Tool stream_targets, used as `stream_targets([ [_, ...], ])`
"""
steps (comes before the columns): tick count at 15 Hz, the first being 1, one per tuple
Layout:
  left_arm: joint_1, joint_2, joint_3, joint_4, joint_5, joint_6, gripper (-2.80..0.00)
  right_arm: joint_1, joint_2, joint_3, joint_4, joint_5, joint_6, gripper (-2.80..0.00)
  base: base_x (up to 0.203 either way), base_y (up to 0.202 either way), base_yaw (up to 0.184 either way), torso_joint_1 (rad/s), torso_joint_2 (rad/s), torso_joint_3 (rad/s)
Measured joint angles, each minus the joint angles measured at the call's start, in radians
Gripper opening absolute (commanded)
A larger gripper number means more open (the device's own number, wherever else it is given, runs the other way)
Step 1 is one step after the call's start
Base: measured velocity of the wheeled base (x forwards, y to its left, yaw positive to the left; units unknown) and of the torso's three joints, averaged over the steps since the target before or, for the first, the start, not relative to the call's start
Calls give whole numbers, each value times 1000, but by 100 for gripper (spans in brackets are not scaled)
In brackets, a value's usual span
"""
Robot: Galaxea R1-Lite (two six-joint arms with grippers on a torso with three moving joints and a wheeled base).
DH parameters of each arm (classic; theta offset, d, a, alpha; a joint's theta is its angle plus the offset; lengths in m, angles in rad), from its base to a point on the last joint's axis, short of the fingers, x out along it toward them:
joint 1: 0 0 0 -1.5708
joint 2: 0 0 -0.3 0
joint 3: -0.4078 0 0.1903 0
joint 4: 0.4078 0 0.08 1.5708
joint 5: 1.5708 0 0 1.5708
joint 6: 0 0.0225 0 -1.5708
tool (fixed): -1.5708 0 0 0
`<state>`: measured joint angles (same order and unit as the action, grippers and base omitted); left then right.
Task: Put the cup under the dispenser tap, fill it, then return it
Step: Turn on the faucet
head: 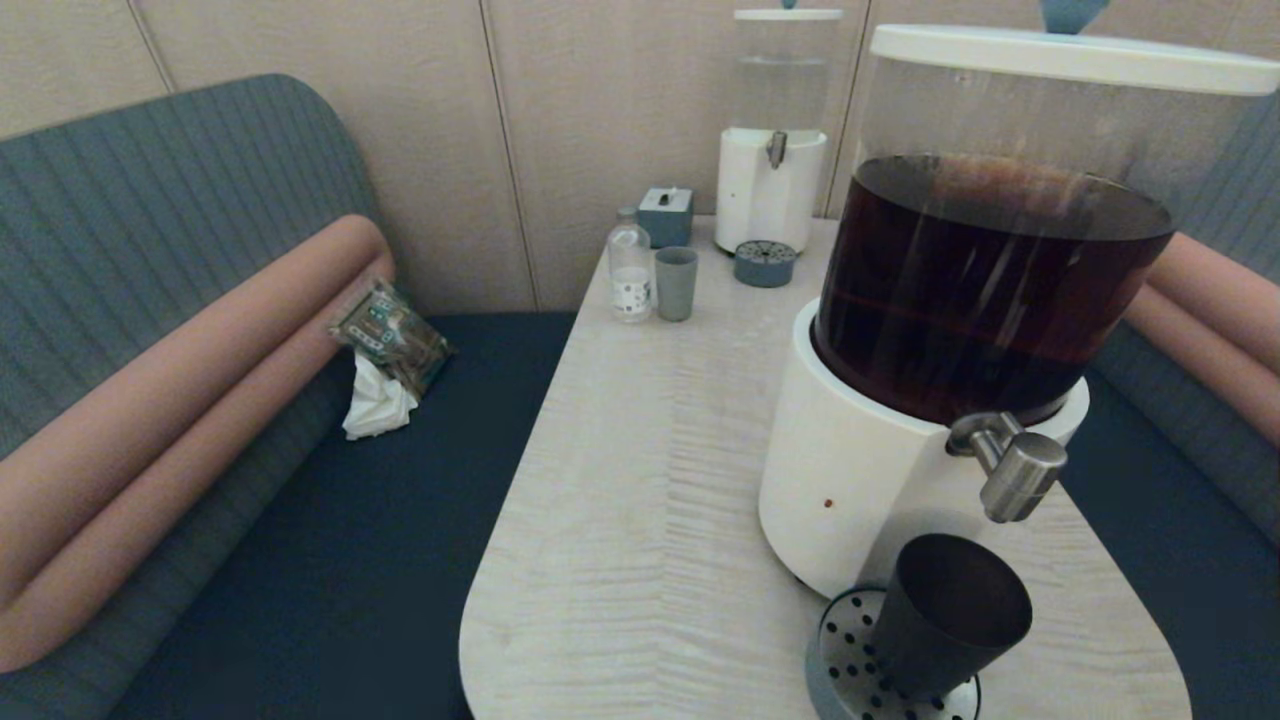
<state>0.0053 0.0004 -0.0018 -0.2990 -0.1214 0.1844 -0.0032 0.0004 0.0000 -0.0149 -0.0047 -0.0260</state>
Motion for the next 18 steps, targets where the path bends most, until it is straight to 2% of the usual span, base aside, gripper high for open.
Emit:
stream_targets([
  [3, 0, -2, 2, 83, 51, 26, -280, 0, 0, 0, 0, 0, 0, -280, 0, 0, 0, 0, 0, 0],
  [5, 0, -2, 2, 137, 58, 25, -280, 0, 0, 0, 0, 0, 0, -280, 0, 0, 0, 0, 0, 0],
  [8, 0, -2, 2, 167, 52, 6, -280, 0, 0, 0, 0, 0, 0, -280, 0, 0, 0, 0, 0, 0],
  [10, 0, -2, 2, 226, 55, -38, -280, 0, 0, 0, 0, 0, 0, -280, 0, 0, 0, 0, 0, 0],
  [18, 0, -2, 2, 220, 60, -53, -280, 0, 0, 0, -3, 1, -10, -280, 0, 0, 0, 0, 0, 0],
])
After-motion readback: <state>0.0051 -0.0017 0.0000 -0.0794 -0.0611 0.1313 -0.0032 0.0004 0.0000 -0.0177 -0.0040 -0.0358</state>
